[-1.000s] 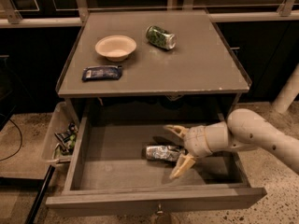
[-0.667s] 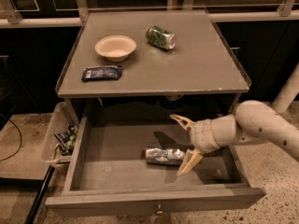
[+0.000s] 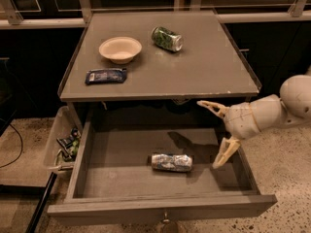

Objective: Place redbull can into top drawer

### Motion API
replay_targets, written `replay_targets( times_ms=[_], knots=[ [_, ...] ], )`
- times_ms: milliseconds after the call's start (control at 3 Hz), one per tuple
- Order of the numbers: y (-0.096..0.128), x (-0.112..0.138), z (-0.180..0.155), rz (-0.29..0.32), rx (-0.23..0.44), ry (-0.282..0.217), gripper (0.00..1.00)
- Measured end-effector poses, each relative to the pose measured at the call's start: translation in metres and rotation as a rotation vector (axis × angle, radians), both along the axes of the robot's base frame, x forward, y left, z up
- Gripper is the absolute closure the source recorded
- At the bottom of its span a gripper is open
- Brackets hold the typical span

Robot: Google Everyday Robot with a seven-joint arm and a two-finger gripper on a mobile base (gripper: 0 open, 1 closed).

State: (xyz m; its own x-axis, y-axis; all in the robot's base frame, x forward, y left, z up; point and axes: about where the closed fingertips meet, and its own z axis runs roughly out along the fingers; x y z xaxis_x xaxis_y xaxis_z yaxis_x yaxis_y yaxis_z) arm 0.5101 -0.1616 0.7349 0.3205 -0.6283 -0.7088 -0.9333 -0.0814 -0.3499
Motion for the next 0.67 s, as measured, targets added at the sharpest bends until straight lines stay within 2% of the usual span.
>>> replay_targets(
  times_ms=[667],
  knots=[
    [-0.048,0.006,0.083,0.063,-0.001,-0.037,0.00]
  ],
)
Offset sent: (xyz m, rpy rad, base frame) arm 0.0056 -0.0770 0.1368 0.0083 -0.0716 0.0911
